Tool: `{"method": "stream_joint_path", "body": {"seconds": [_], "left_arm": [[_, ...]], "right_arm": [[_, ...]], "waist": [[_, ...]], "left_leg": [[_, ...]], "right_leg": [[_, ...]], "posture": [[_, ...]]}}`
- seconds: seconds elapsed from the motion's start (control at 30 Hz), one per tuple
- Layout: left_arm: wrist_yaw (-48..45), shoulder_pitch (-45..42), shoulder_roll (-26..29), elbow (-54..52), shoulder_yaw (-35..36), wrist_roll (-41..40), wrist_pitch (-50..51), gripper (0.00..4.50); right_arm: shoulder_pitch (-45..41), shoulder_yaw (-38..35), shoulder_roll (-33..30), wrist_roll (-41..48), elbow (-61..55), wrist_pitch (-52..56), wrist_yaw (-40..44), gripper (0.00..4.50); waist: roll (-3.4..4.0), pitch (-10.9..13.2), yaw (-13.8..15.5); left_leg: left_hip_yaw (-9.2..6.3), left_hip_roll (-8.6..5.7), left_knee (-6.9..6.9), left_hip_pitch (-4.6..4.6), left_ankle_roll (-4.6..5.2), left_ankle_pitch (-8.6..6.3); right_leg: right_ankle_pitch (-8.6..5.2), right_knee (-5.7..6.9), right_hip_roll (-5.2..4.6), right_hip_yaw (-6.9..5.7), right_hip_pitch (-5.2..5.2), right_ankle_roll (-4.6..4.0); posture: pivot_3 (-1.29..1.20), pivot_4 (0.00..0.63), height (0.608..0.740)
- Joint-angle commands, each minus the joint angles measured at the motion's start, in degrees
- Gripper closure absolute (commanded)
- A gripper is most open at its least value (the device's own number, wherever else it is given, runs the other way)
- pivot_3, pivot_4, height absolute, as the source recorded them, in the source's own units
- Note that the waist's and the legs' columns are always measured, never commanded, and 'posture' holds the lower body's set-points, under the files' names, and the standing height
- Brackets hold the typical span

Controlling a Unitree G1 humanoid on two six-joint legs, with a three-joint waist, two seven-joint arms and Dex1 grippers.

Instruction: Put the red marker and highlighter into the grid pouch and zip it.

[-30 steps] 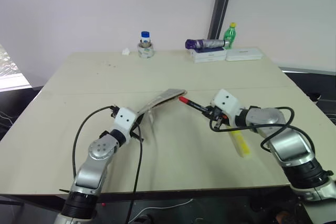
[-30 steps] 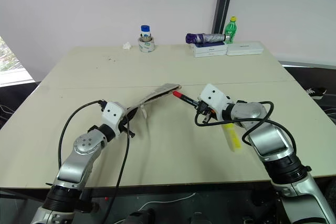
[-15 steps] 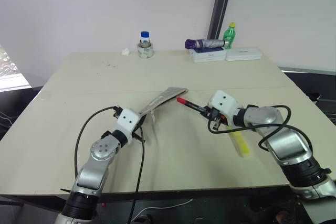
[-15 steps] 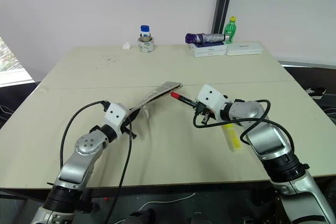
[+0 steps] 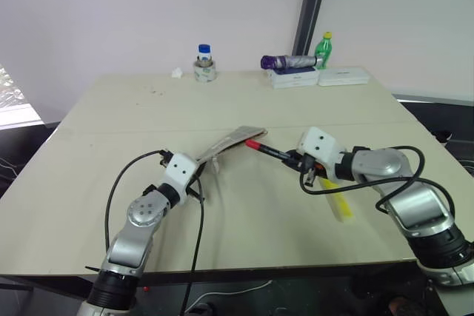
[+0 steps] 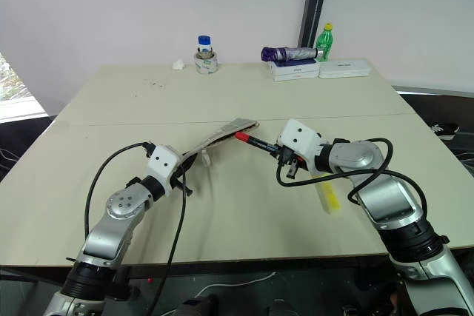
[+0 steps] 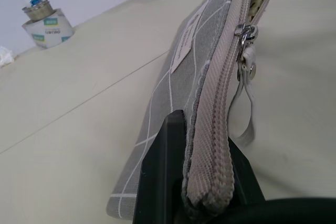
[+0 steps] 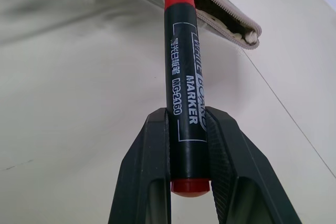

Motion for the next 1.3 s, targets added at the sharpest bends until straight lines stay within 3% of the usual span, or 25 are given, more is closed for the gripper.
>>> {"method": "stream_joint_path", "body": {"seconds": [0.03,0.63,0.87,1.2,1.3], "left_arm": [[-0.2,0.1,0.4,-1.1,0.2,0.1,-1.2,4.50],[-3.4,-0.1,3.0,-1.0,-2.9,2.7,-4.5,4.50],[-7.7,0.3,6.1,-1.8,-6.2,4.5,-8.8,4.50],[-11.7,1.1,7.7,-2.7,-7.9,4.4,-10.8,4.50],[-11.0,1.5,7.1,-3.1,-7.3,4.0,-9.0,4.50]], "right_arm": [[-1.6,-1.2,0.2,-0.3,-0.2,0.0,-1.2,4.10],[-3.0,4.6,0.1,-5.5,1.5,-2.7,-1.5,4.10],[-4.1,10.7,-3.0,-12.0,1.4,-11.7,3.0,4.10],[-7.1,13.0,0.2,-14.9,3.4,-16.3,6.1,4.10],[-7.0,11.2,0.5,-14.1,2.9,-14.9,6.3,2.57]], "waist": [[0.00,0.0,0.0],[0.00,0.0,0.0],[0.00,0.0,0.0],[0.00,0.0,-0.1],[0.00,0.0,-0.1]], "left_leg": [[0.00,0.00,0.00,0.00,0.00,0.00],[0.00,-0.01,0.00,0.00,0.00,0.00],[0.00,0.00,-0.02,0.00,0.00,0.00],[-0.01,0.05,-0.03,0.00,-0.01,0.00],[-0.02,0.04,-0.03,0.00,0.00,0.00]], "right_leg": [[0.00,0.00,0.00,0.00,0.00,0.00],[0.00,-0.02,-0.01,0.00,0.00,0.00],[0.00,-0.04,0.00,-0.01,-0.01,0.00],[0.00,-0.05,-0.01,-0.01,0.00,0.00],[0.00,-0.05,-0.01,-0.01,0.00,0.00]], "posture": [[0.00,0.150,0.740],[0.00,0.150,0.740],[0.00,0.150,0.740],[0.00,0.150,0.740],[0.00,0.150,0.740]]}}
